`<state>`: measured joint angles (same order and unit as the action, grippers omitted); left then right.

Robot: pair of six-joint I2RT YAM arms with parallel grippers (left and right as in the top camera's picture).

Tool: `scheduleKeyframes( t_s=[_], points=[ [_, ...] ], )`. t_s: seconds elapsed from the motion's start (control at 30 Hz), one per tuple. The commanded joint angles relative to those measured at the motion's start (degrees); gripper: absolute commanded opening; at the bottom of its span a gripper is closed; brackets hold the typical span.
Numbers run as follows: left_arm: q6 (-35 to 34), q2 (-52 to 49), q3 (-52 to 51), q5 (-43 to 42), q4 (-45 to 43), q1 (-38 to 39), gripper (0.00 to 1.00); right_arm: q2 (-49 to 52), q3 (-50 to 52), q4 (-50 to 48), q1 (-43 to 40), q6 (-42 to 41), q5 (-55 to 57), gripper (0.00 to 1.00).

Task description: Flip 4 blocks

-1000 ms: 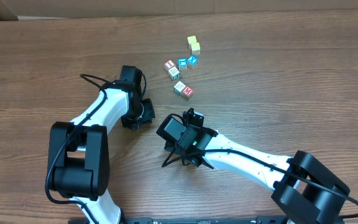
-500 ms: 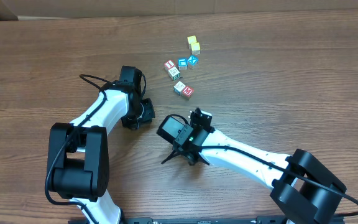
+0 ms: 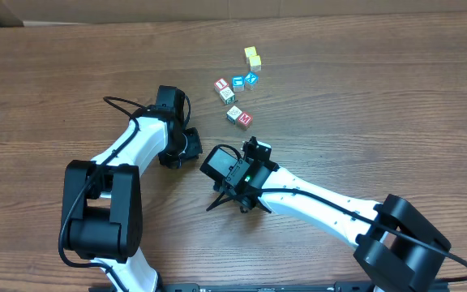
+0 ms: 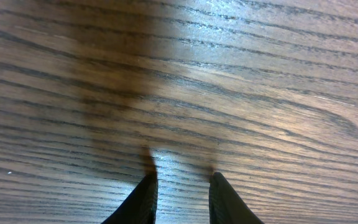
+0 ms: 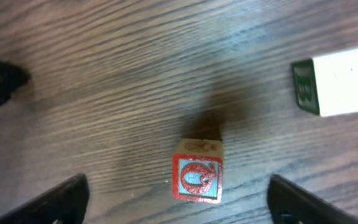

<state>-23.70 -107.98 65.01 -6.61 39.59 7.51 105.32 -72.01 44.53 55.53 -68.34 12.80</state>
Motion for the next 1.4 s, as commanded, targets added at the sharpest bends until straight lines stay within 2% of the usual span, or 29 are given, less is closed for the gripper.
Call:
scheduleKeyframes(
  t_s=[0.0,0.27,0.5,0.6,0.7,0.8,1.37],
  points=[
    [-0.31,-2.27,-2.36,2.56,-0.24,-0.35,0.23,2.21,-0.33,-0.96,-0.02,-0.72,0.02,0.69],
    [-0.31,-2.27,-2.36,2.56,-0.2,-0.35,0.24,5.99,-0.33,-1.99,0.02,-0.66,0.2,0.66],
    [-0.31,-2.27,-2.36,2.56,-0.22,-0.35,0.27,6.14,-1.25,-1.42,-0.11,-0.17,0.24,0.5],
    [-0.31,-2.27,-2.36,2.56,-0.22,-0.35,0.27,5.9,-2.99,-1.11,-0.7,5.6,0.46,0.39],
    [-0.31,-2.27,-2.36,2.56,-0.24,-0.35,0.28,5.86,-4.24,-1.11,-1.18,11.06,2.45,0.33],
    [-0.31,-2.27,-2.36,2.56,-0.22,-0.35,0.29,5.86,-4.24,-0.79,-1.36,13.68,5.03,0.33],
    [-0.31,-2.27,-2.4,2.56,-0.2,-0.35,0.32,5.86,-4.2,5.53,-1.95,13.73,10.54,0.34]
  ],
)
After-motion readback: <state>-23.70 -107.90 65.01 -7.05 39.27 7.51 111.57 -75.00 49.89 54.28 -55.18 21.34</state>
